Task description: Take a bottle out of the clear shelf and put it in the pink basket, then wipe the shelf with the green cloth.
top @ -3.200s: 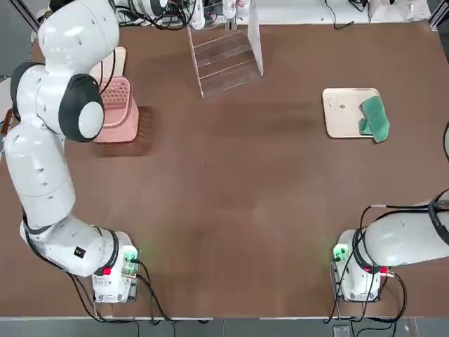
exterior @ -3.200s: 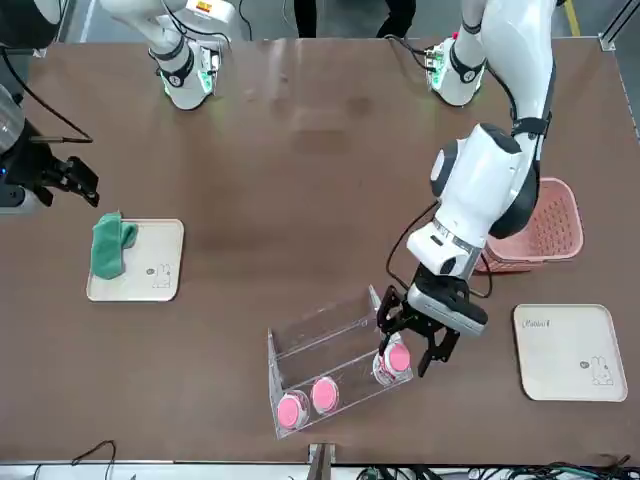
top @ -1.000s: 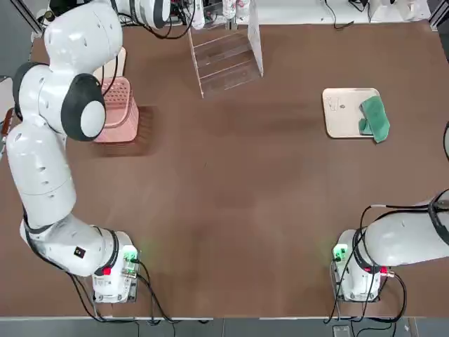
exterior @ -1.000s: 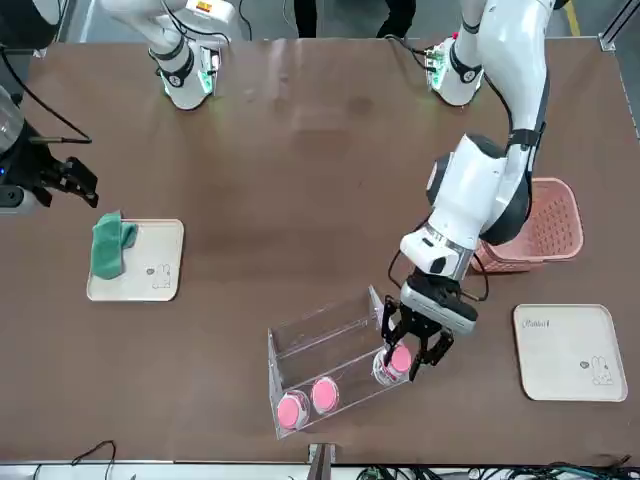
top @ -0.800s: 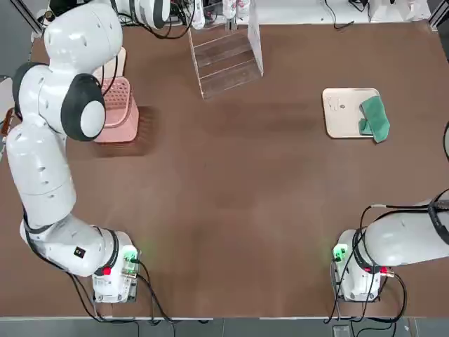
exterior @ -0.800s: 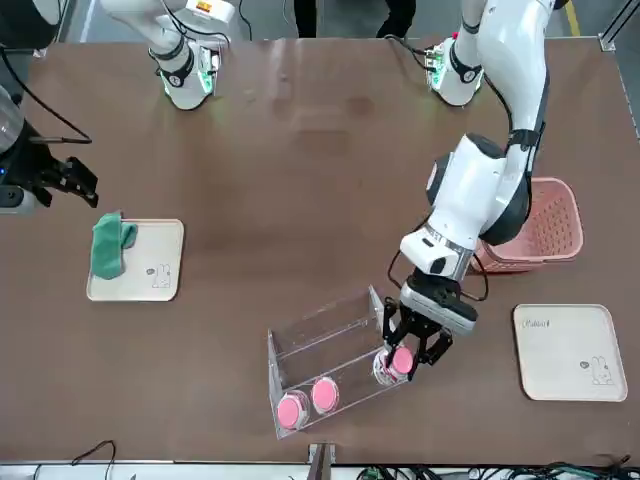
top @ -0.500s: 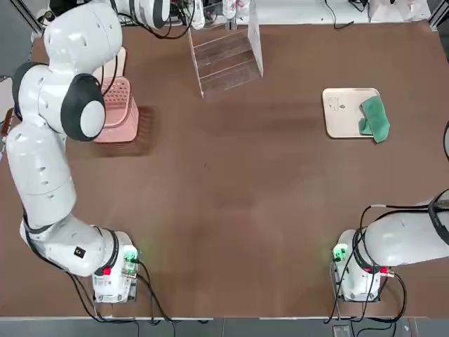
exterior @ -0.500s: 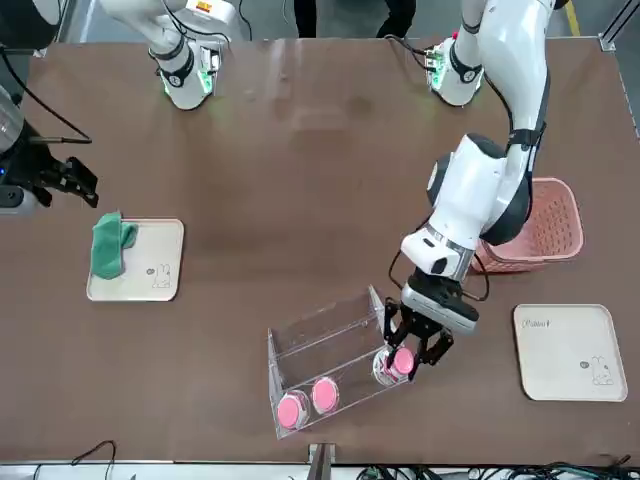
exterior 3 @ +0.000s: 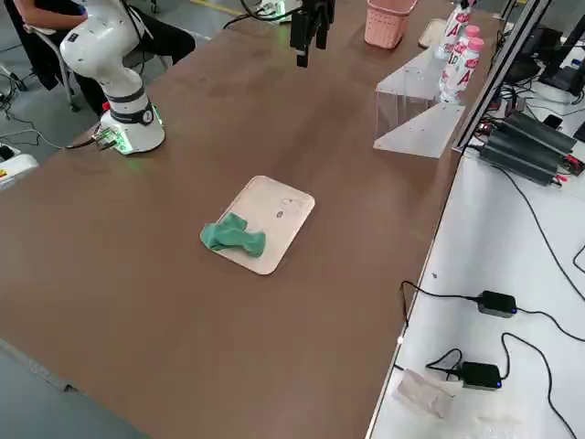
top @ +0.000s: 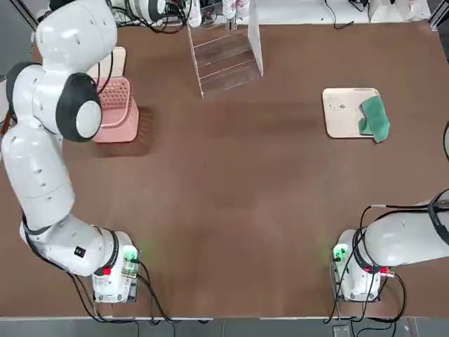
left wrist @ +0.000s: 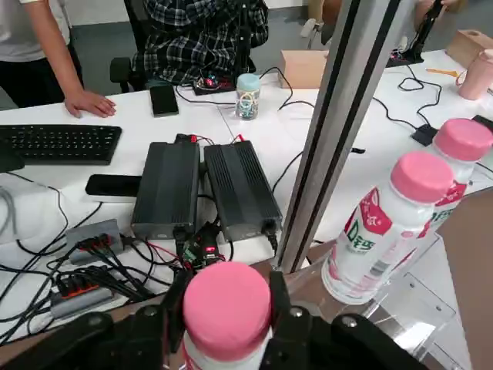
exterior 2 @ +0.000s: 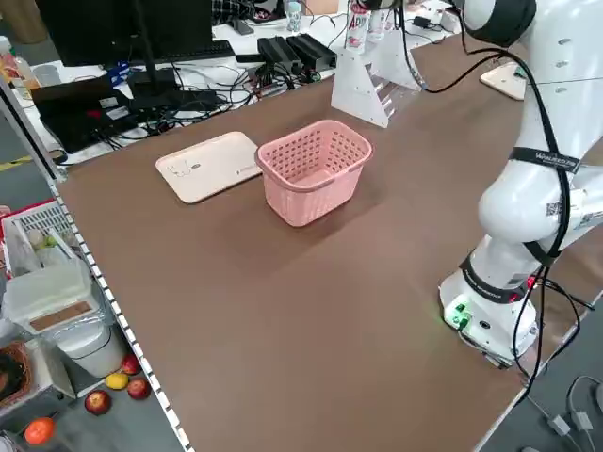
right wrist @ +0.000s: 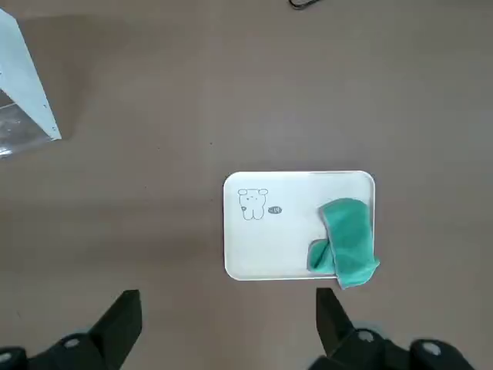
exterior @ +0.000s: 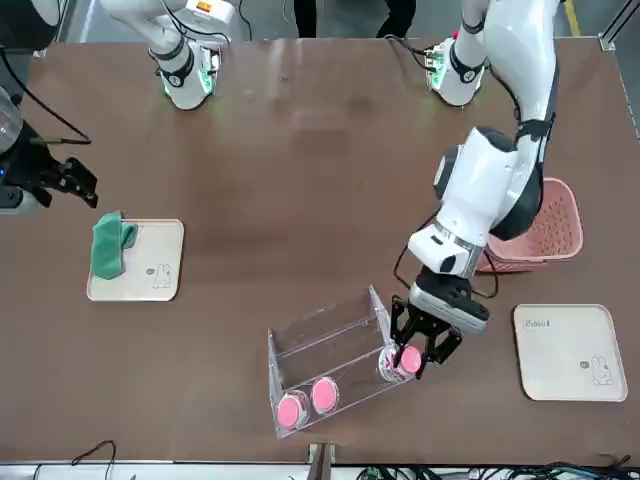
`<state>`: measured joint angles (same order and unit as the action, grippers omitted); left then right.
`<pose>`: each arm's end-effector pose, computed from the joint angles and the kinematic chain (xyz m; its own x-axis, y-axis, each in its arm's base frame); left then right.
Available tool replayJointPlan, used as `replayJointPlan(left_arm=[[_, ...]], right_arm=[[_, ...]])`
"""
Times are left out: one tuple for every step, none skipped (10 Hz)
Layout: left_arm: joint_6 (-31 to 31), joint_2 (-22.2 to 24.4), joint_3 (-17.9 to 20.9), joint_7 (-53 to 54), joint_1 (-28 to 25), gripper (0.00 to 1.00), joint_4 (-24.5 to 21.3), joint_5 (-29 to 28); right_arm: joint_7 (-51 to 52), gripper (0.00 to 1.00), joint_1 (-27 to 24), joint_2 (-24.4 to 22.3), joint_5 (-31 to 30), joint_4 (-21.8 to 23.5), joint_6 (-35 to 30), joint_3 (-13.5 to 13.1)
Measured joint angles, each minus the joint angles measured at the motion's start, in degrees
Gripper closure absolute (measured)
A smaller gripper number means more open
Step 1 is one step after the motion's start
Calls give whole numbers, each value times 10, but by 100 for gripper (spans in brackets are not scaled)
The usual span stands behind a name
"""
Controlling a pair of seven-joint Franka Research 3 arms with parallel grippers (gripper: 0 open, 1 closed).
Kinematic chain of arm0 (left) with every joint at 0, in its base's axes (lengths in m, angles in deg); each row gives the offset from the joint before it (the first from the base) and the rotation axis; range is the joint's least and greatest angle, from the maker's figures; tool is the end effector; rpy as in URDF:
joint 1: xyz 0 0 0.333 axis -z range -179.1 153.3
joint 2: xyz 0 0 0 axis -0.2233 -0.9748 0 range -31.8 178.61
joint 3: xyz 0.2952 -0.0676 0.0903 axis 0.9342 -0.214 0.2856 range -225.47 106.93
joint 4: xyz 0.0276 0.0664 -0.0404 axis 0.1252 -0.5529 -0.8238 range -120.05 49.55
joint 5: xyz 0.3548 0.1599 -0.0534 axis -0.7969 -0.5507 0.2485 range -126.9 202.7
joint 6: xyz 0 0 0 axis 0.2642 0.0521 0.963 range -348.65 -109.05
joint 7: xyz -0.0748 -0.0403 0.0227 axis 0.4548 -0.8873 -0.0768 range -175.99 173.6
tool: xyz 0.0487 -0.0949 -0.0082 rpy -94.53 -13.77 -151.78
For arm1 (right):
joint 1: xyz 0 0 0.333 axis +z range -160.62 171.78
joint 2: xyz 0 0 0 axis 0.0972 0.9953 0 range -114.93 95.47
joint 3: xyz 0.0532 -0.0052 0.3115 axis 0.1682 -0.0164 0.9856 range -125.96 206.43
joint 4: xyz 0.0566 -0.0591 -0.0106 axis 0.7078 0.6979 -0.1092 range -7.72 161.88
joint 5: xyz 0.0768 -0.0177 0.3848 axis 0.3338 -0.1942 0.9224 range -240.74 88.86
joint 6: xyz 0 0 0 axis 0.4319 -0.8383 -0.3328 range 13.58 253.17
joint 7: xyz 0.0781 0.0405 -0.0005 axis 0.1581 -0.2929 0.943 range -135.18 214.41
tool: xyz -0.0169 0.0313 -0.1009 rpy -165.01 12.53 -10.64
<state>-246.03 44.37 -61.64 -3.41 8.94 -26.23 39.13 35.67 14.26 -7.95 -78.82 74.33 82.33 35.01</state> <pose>0.6888 -0.3004 0.5056 0.6086 -0.1883 0.7708 -0.3745 -0.9246 0.0698 0.5705 0.0302 0.6240 0.9980 -0.0049 0.0632 -0.0080 -0.9988 0.0490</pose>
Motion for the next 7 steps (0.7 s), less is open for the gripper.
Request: replayJointPlan(left_arm=[[29,17,0,0,-1,56,5,0],[55,36,0,0,-2,56,8,0],[83,56,1,-1,-3,56,10,0],[118,80,1,-1,-9,56,11,0],[160,105,1,-1,-18,56,12,0],[212,132,1,1,-29,56,12,0],[265,156,2,8,-41,56,11,-1]], right_arm=[[0,0,0,0,0,0,0,0],[0,0,-1,0,0,0,0,0],[0,0,-1,0,0,0,1,0],[0,0,-1,0,0,0,1,0],[0,0,-2,1,0,0,1,-1],[0,0,-2,1,0,0,1,-1],[0,0,-2,2,0,1,1,-1]])
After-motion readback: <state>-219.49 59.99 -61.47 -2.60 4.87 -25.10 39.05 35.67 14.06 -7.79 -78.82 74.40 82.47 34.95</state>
